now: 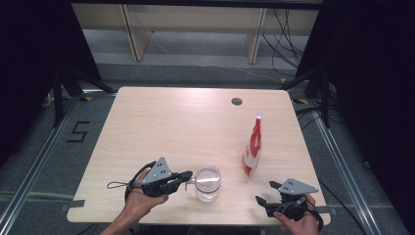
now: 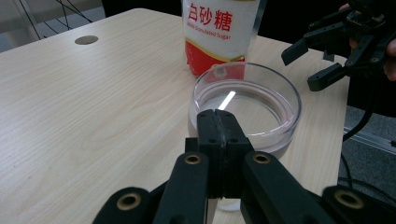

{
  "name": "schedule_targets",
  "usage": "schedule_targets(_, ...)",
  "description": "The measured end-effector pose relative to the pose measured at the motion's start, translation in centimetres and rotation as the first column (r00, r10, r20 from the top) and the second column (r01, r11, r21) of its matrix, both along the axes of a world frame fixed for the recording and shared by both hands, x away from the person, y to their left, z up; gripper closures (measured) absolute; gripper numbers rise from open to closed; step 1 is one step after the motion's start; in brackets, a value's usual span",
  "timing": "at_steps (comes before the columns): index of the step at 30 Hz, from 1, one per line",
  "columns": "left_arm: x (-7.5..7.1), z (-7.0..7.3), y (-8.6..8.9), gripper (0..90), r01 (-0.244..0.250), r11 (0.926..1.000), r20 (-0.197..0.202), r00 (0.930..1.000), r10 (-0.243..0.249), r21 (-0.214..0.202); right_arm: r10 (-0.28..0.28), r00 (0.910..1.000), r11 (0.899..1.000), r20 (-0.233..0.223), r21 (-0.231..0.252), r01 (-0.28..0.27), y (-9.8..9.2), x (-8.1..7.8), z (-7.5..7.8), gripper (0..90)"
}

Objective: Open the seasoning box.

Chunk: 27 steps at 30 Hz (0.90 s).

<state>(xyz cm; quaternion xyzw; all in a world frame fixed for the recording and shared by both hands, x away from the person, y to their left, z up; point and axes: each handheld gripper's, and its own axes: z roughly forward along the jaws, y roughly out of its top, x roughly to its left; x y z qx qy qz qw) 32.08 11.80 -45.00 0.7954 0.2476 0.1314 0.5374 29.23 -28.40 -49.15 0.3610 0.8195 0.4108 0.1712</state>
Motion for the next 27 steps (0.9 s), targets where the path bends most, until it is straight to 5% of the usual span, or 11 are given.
schedule_targets(3, -0.1, 0.0, -0.1, 89.0, -0.004, 1.0000, -0.009, 1.0000, 0.004, 0.000, -0.004, 0.9997, 1.000, -0.025, 0.001, 0.004, 0.2, -0.2, 0.1, 29.0)
schedule_targets(13, -0.2, -0.2, -0.1, 89.0, -0.008, 1.0000, -0.005, 1.0000, 0.008, -0.006, 0.050, 0.9981, 0.999, 0.035, 0.016, -0.051, 0.2, -0.1, 0.3, 37.3)
schedule_targets(15, -0.2, -0.2, 0.0, 89.0, -0.007, 1.0000, -0.007, 1.0000, 0.007, -0.007, 0.020, 0.9997, 0.999, -0.012, 0.048, -0.020, 0.5, -0.6, 0.4, 39.2)
schedule_targets(17, -0.1, -0.2, 0.0, 89.0, -0.002, 1.0000, 0.002, 1.0000, 0.002, -0.001, 0.046, 0.9982, 0.998, 0.039, 0.042, -0.048, 0.5, -0.4, 0.4, 42.1)
schedule_targets(20, -0.2, -0.2, 0.0, 88.9, -0.004, 1.0000, 0.007, 1.0000, 0.004, -0.001, 0.047, 0.9988, 0.996, -0.013, 0.074, -0.046, 0.8, -0.7, 0.6, 46.5)
schedule_targets(22, -0.2, -0.2, 0.0, 89.0, 0.001, 1.0000, 0.007, 1.0000, -0.001, -0.007, 0.065, 0.9972, 0.996, 0.037, 0.061, -0.067, 0.9, -0.5, 0.6, 47.4)
schedule_targets(24, -0.2, -0.2, 0.0, 89.0, -0.002, 1.0000, 0.007, 1.0000, 0.002, -0.005, 0.050, 0.9987, 0.996, -0.003, 0.075, -0.050, 1.2, -0.9, 0.8, 48.7)
schedule_targets(27, -0.2, -0.2, 0.0, 89.0, -0.004, 1.0000, 0.010, 0.9999, 0.004, -0.005, 0.071, 0.9968, 0.994, 0.036, 0.083, -0.074, 1.3, -0.6, 0.9, 52.4)
